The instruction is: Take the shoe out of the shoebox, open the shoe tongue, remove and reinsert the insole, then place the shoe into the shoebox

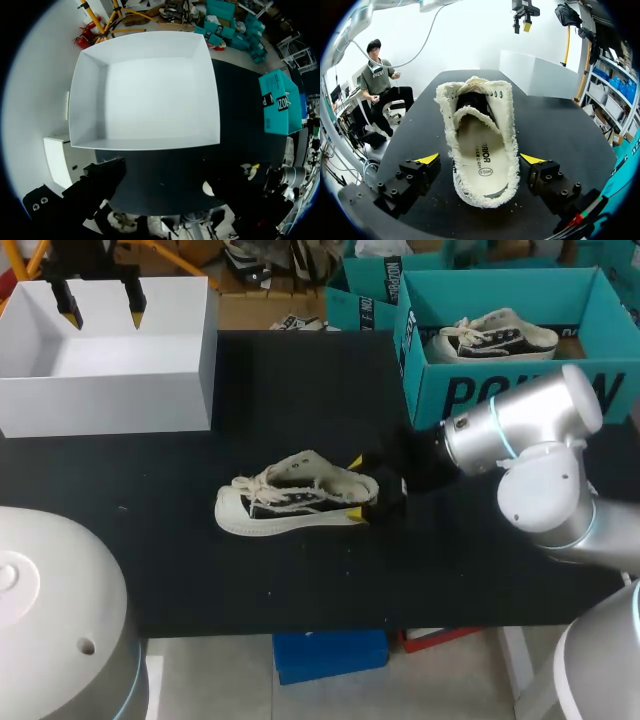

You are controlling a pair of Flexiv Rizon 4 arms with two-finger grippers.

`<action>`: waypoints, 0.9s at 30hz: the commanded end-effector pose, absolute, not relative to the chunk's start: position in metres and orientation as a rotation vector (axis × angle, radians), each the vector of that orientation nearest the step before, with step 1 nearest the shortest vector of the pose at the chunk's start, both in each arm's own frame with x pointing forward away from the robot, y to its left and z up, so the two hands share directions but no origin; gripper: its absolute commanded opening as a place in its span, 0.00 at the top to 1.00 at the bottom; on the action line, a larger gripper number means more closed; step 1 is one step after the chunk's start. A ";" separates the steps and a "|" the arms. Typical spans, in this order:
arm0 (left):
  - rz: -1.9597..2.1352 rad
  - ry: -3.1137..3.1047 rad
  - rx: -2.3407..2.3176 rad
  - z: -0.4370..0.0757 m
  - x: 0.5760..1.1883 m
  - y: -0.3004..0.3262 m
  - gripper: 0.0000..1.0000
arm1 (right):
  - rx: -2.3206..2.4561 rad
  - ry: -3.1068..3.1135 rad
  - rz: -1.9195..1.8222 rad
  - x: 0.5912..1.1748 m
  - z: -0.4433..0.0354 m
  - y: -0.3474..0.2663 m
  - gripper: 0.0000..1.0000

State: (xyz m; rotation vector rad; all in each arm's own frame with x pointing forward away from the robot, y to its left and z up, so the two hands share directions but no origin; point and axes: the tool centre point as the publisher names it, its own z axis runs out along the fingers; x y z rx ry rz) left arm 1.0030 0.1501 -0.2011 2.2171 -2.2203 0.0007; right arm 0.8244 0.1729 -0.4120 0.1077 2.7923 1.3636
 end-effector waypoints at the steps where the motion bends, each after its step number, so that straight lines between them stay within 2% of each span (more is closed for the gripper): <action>1: -0.003 -2.220 2.218 -0.200 1.002 0.150 0.00 | 0.100 2.787 1.375 0.827 -0.421 0.174 0.00; 27: -0.003 -2.220 2.218 -0.200 1.002 0.150 0.00 | 0.076 2.818 1.405 0.839 -0.440 0.174 0.00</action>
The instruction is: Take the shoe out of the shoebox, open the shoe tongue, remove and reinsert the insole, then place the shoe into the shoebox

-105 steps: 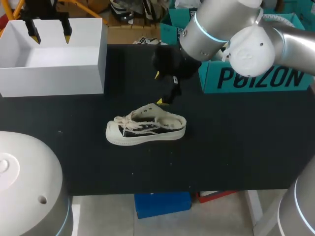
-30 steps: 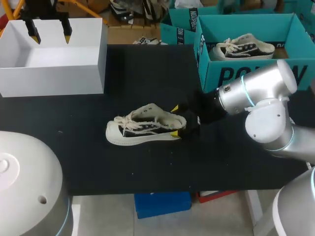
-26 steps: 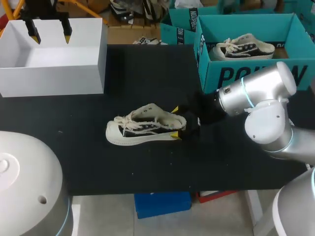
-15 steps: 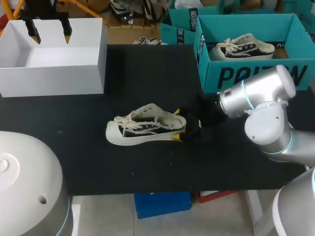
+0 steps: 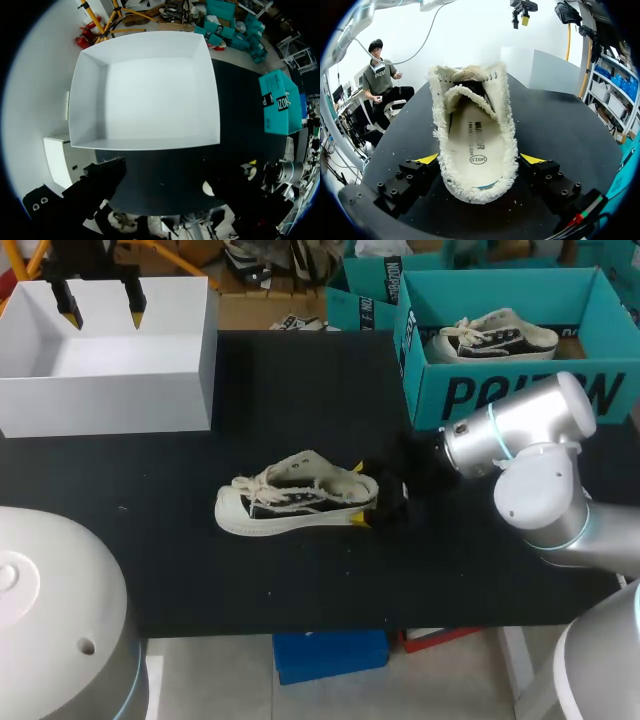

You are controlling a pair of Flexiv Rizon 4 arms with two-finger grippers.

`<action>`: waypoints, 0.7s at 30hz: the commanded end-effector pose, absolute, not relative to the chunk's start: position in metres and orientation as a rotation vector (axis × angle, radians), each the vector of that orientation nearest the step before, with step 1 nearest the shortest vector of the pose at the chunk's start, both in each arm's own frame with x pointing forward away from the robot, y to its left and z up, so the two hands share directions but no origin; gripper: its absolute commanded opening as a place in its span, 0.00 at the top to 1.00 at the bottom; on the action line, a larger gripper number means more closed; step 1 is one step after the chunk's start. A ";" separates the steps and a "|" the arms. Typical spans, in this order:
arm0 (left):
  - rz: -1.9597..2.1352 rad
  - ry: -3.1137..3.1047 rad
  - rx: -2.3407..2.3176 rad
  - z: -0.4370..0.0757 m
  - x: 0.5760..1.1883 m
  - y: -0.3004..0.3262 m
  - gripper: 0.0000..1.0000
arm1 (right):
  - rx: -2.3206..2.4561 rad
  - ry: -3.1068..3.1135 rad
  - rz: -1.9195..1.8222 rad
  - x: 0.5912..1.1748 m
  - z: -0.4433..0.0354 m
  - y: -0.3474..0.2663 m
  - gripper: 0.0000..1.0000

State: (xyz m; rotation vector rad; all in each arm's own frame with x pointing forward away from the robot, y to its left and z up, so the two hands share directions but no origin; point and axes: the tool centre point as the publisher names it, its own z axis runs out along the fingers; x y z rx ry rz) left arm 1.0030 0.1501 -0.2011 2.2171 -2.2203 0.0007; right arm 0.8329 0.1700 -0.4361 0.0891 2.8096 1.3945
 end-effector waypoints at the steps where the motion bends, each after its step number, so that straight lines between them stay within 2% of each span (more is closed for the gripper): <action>1: -0.003 -2.220 2.218 -0.200 1.002 0.150 0.00 | 0.074 2.819 1.404 0.839 -0.440 0.174 0.00; 7: -0.003 -2.220 2.218 -0.200 1.002 0.150 0.00 | 0.046 2.837 1.429 0.841 -0.445 0.177 0.00; 8: -0.003 -2.220 2.218 -0.200 1.002 0.150 0.00 | 0.052 2.846 1.418 0.840 -0.445 0.178 0.05; 9: -0.003 -2.220 2.218 -0.200 1.002 0.150 0.00 | 0.055 2.841 1.425 0.840 -0.445 0.178 1.00; 21: -0.003 -2.220 2.218 -0.200 1.002 0.150 0.00 | 0.055 2.841 1.425 0.840 -0.445 0.178 1.00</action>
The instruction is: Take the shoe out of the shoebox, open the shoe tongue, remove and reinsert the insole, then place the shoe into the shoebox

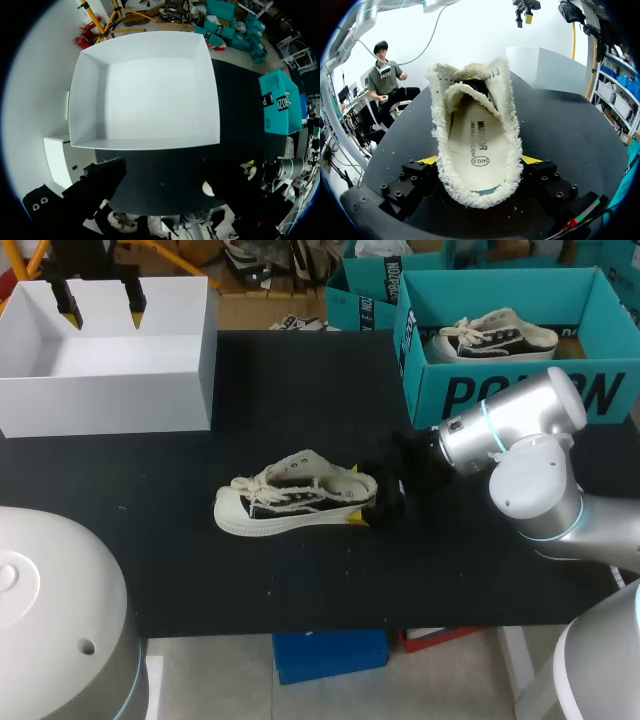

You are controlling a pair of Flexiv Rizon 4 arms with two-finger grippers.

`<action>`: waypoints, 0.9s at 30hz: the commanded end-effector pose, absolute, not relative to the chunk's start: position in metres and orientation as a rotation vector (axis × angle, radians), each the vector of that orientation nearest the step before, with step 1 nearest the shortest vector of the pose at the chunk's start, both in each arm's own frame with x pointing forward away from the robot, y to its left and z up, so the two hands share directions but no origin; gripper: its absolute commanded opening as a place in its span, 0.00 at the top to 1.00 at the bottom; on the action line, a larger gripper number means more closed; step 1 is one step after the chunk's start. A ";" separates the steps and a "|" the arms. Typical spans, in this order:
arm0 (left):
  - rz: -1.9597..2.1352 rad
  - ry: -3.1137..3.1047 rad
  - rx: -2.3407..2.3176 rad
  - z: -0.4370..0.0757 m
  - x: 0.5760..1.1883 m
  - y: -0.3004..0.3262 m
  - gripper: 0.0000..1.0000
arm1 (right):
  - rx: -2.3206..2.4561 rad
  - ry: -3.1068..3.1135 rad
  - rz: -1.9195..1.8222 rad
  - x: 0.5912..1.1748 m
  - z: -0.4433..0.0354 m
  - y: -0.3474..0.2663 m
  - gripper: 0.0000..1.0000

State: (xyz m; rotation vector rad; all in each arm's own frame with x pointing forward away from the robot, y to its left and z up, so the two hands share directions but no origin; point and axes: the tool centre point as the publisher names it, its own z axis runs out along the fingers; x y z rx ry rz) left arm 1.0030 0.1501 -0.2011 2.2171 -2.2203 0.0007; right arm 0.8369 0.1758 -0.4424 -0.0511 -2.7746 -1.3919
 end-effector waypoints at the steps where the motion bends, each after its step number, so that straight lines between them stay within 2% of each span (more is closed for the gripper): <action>1: -0.003 -2.220 2.218 -0.200 1.002 0.150 0.00 | -0.054 -2.775 -1.392 0.840 -0.445 0.178 1.00; 16: -0.236 -2.172 2.383 -0.192 0.946 0.075 0.00 | -0.054 -2.775 -1.392 0.840 -0.445 0.178 1.00; 27: -0.280 -2.283 2.377 -0.214 0.895 -0.007 0.00 | -0.054 -2.775 -1.392 0.840 -0.445 0.178 1.00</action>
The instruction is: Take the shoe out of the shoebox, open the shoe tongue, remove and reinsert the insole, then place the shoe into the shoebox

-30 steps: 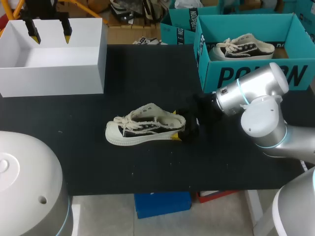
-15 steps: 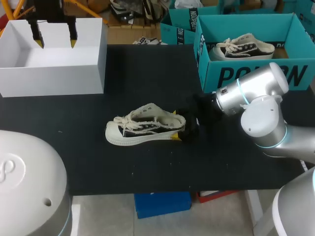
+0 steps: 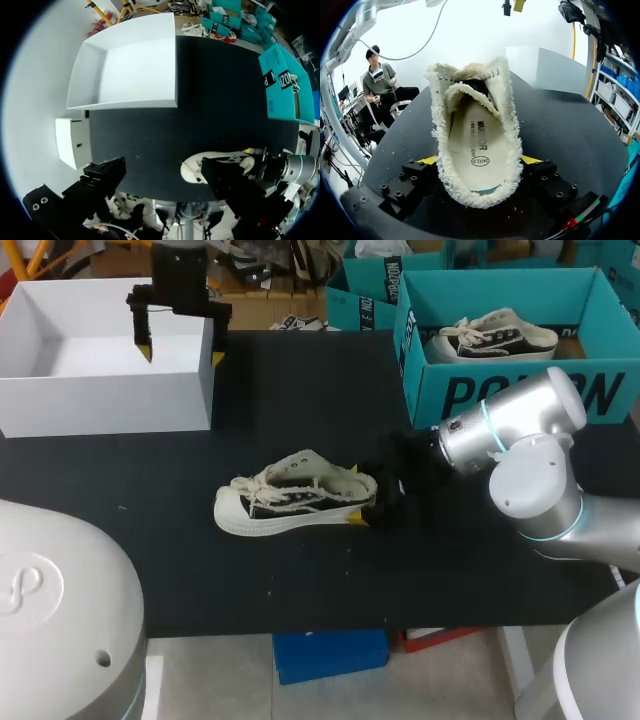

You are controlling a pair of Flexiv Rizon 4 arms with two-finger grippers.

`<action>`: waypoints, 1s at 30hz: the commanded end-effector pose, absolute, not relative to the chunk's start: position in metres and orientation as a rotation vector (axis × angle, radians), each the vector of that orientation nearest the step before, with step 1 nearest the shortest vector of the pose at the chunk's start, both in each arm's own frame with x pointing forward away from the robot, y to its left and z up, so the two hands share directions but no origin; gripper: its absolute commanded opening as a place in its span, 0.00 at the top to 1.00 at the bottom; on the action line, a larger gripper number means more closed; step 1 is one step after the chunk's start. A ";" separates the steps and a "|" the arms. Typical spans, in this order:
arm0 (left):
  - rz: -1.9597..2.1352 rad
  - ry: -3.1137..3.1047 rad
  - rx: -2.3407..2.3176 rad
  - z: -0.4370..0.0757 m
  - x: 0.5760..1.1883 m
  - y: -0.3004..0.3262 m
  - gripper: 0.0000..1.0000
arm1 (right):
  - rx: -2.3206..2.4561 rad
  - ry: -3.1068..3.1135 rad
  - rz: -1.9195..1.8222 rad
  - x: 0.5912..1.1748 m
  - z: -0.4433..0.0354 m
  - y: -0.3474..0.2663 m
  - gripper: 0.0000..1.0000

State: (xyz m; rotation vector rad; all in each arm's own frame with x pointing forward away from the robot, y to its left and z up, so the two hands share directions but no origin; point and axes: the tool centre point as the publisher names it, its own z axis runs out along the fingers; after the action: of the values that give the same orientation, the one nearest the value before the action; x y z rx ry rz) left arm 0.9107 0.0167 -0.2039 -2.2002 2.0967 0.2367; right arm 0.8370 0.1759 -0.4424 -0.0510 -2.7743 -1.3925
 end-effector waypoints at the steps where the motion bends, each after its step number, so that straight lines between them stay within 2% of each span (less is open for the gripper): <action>1: 0.248 2.065 -2.123 -0.216 0.890 -0.014 0.00 | -0.054 -2.775 -1.392 0.840 -0.445 0.178 1.00; 20: 0.323 2.127 -1.951 -0.273 0.837 -0.119 0.00 | -0.054 -2.775 -1.392 0.840 -0.445 0.178 1.00; 30: 0.365 2.113 -1.953 -0.308 0.829 -0.146 0.00 | -0.054 -2.775 -1.392 0.840 -0.445 0.178 1.00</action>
State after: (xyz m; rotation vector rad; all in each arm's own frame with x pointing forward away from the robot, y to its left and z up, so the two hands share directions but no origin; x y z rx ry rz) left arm 0.8244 -0.1344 -0.2952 -1.9619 2.1306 0.3202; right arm 0.8371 0.1759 -0.4424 -0.0509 -2.7742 -1.3925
